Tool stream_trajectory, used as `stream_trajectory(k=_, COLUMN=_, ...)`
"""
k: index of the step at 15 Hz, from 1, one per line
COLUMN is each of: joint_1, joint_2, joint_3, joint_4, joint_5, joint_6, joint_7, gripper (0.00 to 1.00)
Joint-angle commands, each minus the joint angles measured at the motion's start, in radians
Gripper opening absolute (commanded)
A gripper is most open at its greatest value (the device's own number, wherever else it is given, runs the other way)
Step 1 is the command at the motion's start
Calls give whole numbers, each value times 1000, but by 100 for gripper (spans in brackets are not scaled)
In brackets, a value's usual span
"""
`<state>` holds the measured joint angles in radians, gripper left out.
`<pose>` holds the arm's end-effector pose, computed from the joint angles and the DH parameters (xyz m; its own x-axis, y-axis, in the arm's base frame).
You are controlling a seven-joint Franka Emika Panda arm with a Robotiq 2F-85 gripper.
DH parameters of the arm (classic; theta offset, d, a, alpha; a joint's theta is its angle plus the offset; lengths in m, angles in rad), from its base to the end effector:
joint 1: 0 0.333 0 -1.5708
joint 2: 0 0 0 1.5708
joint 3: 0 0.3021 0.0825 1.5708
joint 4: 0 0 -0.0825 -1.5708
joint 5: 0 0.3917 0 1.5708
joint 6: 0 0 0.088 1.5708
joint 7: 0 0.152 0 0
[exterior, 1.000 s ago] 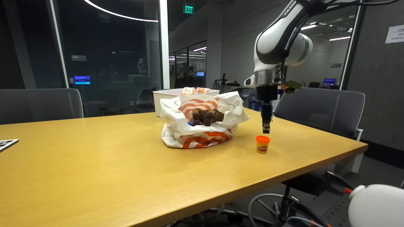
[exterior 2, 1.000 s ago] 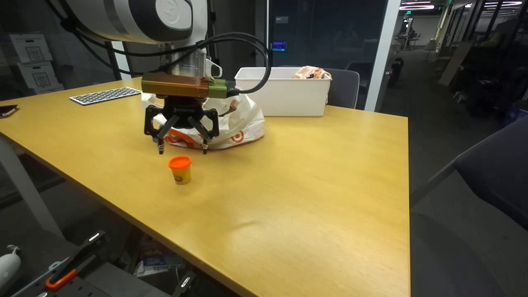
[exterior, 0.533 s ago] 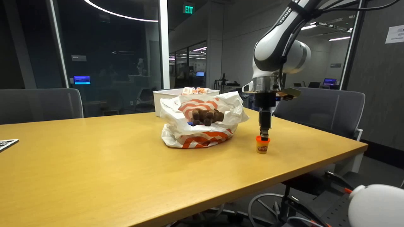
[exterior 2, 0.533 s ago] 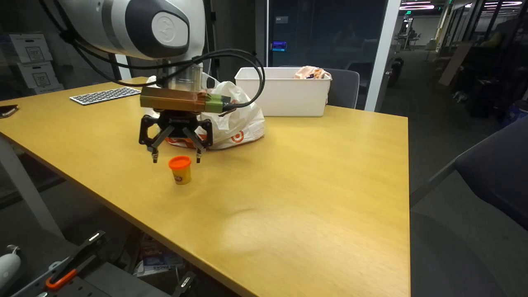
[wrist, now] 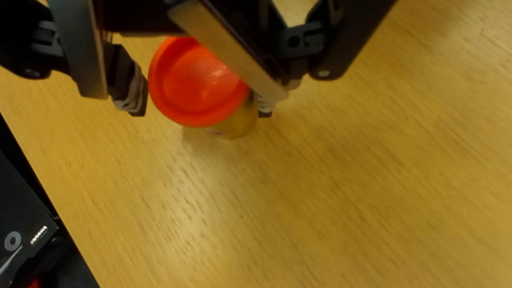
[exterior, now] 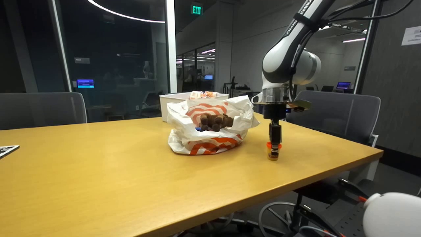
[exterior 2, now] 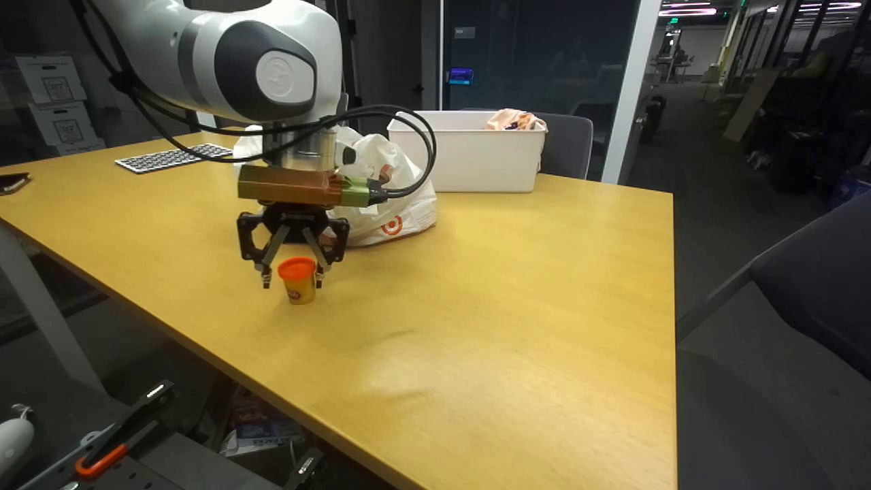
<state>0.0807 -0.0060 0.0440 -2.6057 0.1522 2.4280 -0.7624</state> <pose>0.4106 0.0565 0.1779 0.7161 0.6942 -0.0730 0.6756 -0.7156 -0.1775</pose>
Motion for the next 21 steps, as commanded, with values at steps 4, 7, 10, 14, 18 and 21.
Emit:
stream_trajectory(k=4, joint_1=-6, joint_2=-9, joint_3=7, joint_4=-6, joint_5=11, joint_6=22, joint_7=-14, gripper=22)
stream_trajectory(k=7, joint_1=-9, joint_2=-96, joint_3=4, joint_4=-46, joint_5=-34, joint_6=2, joint_7=13, gripper=22)
stream_trajectory(k=10, joint_1=2, joint_2=-241, joint_3=8, joint_4=-102, joint_5=-108, joint_6=-15, joint_7=2, gripper=22)
stream_trajectory(k=14, joint_1=32, joint_2=-346, joint_3=49, joint_4=-57, joint_5=-297, joint_6=-79, joint_7=63, gripper=22)
stream_trajectory(k=18, joint_1=81, joint_2=-283, joint_3=128, joint_4=128, joint_5=-452, joint_6=-185, joint_7=117, gripper=22)
stream_trajectory(k=21, joint_1=108, joint_2=-194, joint_3=177, joint_4=289, joint_5=-546, joint_6=-255, joint_7=129, gripper=22)
